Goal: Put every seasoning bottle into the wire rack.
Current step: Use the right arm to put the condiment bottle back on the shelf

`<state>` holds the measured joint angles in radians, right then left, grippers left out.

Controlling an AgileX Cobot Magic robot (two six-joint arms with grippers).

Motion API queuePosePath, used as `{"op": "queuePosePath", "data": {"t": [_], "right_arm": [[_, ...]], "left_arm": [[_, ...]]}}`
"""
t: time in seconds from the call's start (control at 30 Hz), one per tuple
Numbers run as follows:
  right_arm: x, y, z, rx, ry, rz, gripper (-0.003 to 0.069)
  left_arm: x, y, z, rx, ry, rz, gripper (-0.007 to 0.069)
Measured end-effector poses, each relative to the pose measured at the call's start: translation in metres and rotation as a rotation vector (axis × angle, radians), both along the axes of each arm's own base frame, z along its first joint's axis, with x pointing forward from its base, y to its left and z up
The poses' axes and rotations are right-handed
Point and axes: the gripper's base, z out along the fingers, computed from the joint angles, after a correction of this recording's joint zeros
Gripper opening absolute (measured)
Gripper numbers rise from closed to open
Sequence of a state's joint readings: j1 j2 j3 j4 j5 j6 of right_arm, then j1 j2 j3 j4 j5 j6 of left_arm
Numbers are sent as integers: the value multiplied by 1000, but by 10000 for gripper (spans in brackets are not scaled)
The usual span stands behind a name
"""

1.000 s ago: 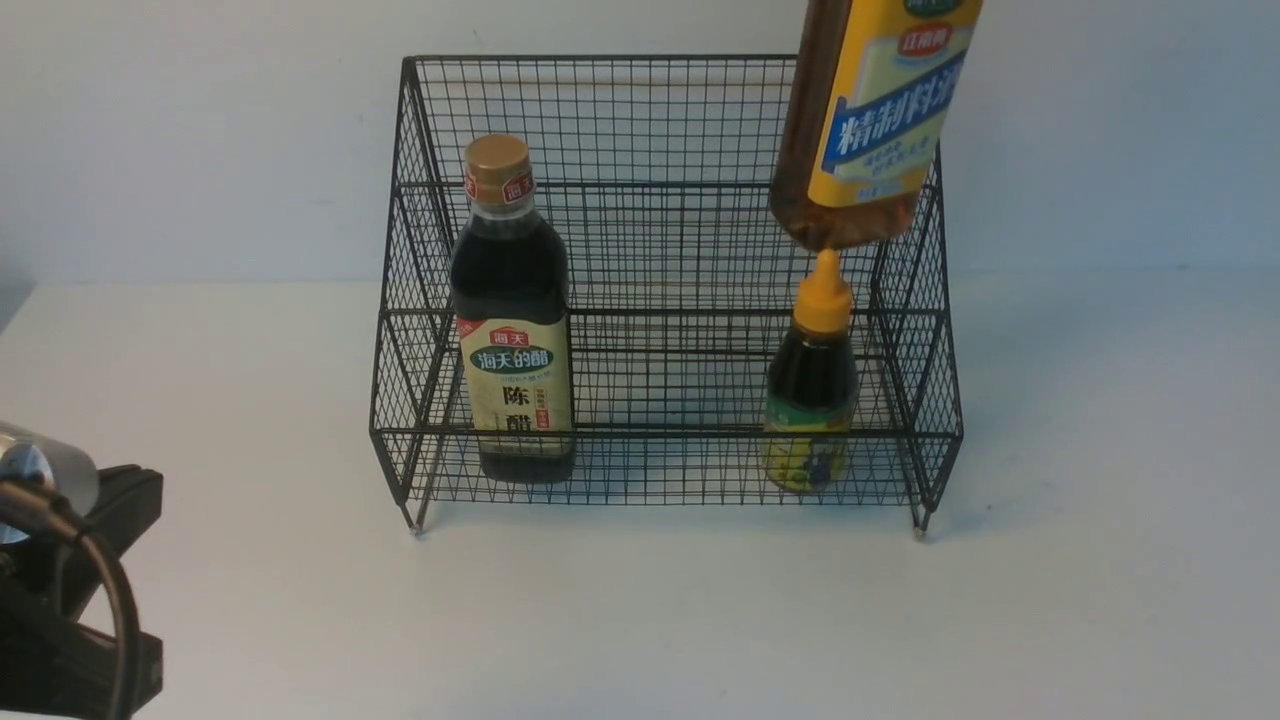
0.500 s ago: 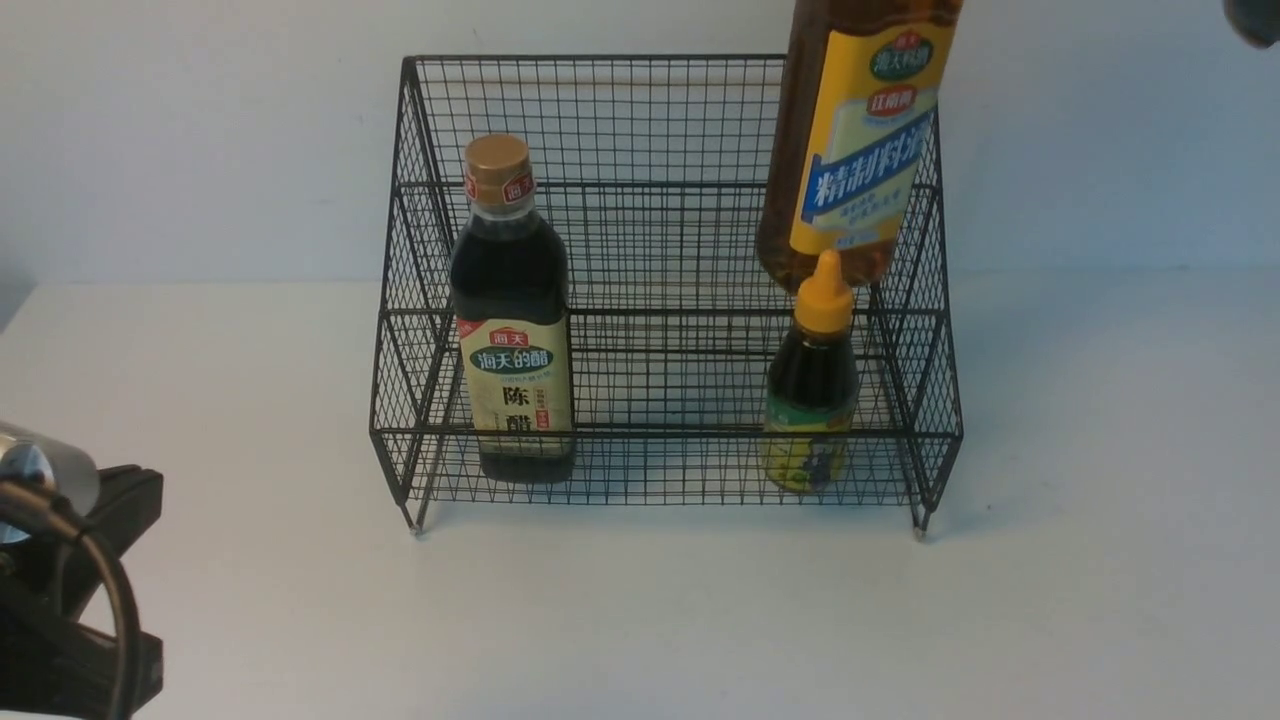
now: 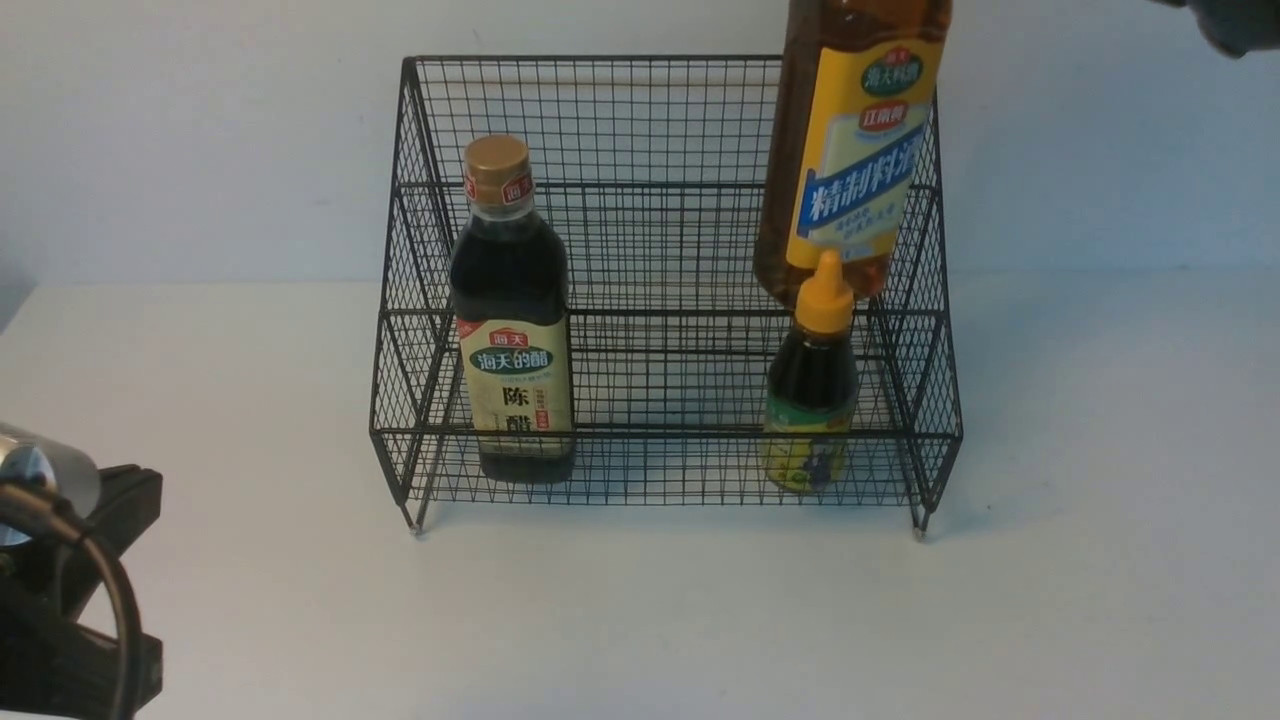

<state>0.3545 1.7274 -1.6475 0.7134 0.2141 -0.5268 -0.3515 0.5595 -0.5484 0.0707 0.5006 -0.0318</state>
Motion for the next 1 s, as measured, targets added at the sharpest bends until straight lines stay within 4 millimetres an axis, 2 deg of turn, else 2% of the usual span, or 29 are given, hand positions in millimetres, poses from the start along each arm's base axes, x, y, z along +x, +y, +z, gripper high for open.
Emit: {"op": "queuePosePath", "data": {"t": [0.37,0.67,1.0], "right_arm": [[-15,-2,12,-78,-1,50,309],[-10,-14,12,-79,-21,0,309],[1,-14,3,-51,-27,-34,309]], "left_arm": [[0,1,0,31,-10,-3,-5],[0,1,0,40,-13,-3,-5],[0,1,0,41,-13,-3,-5]]}}
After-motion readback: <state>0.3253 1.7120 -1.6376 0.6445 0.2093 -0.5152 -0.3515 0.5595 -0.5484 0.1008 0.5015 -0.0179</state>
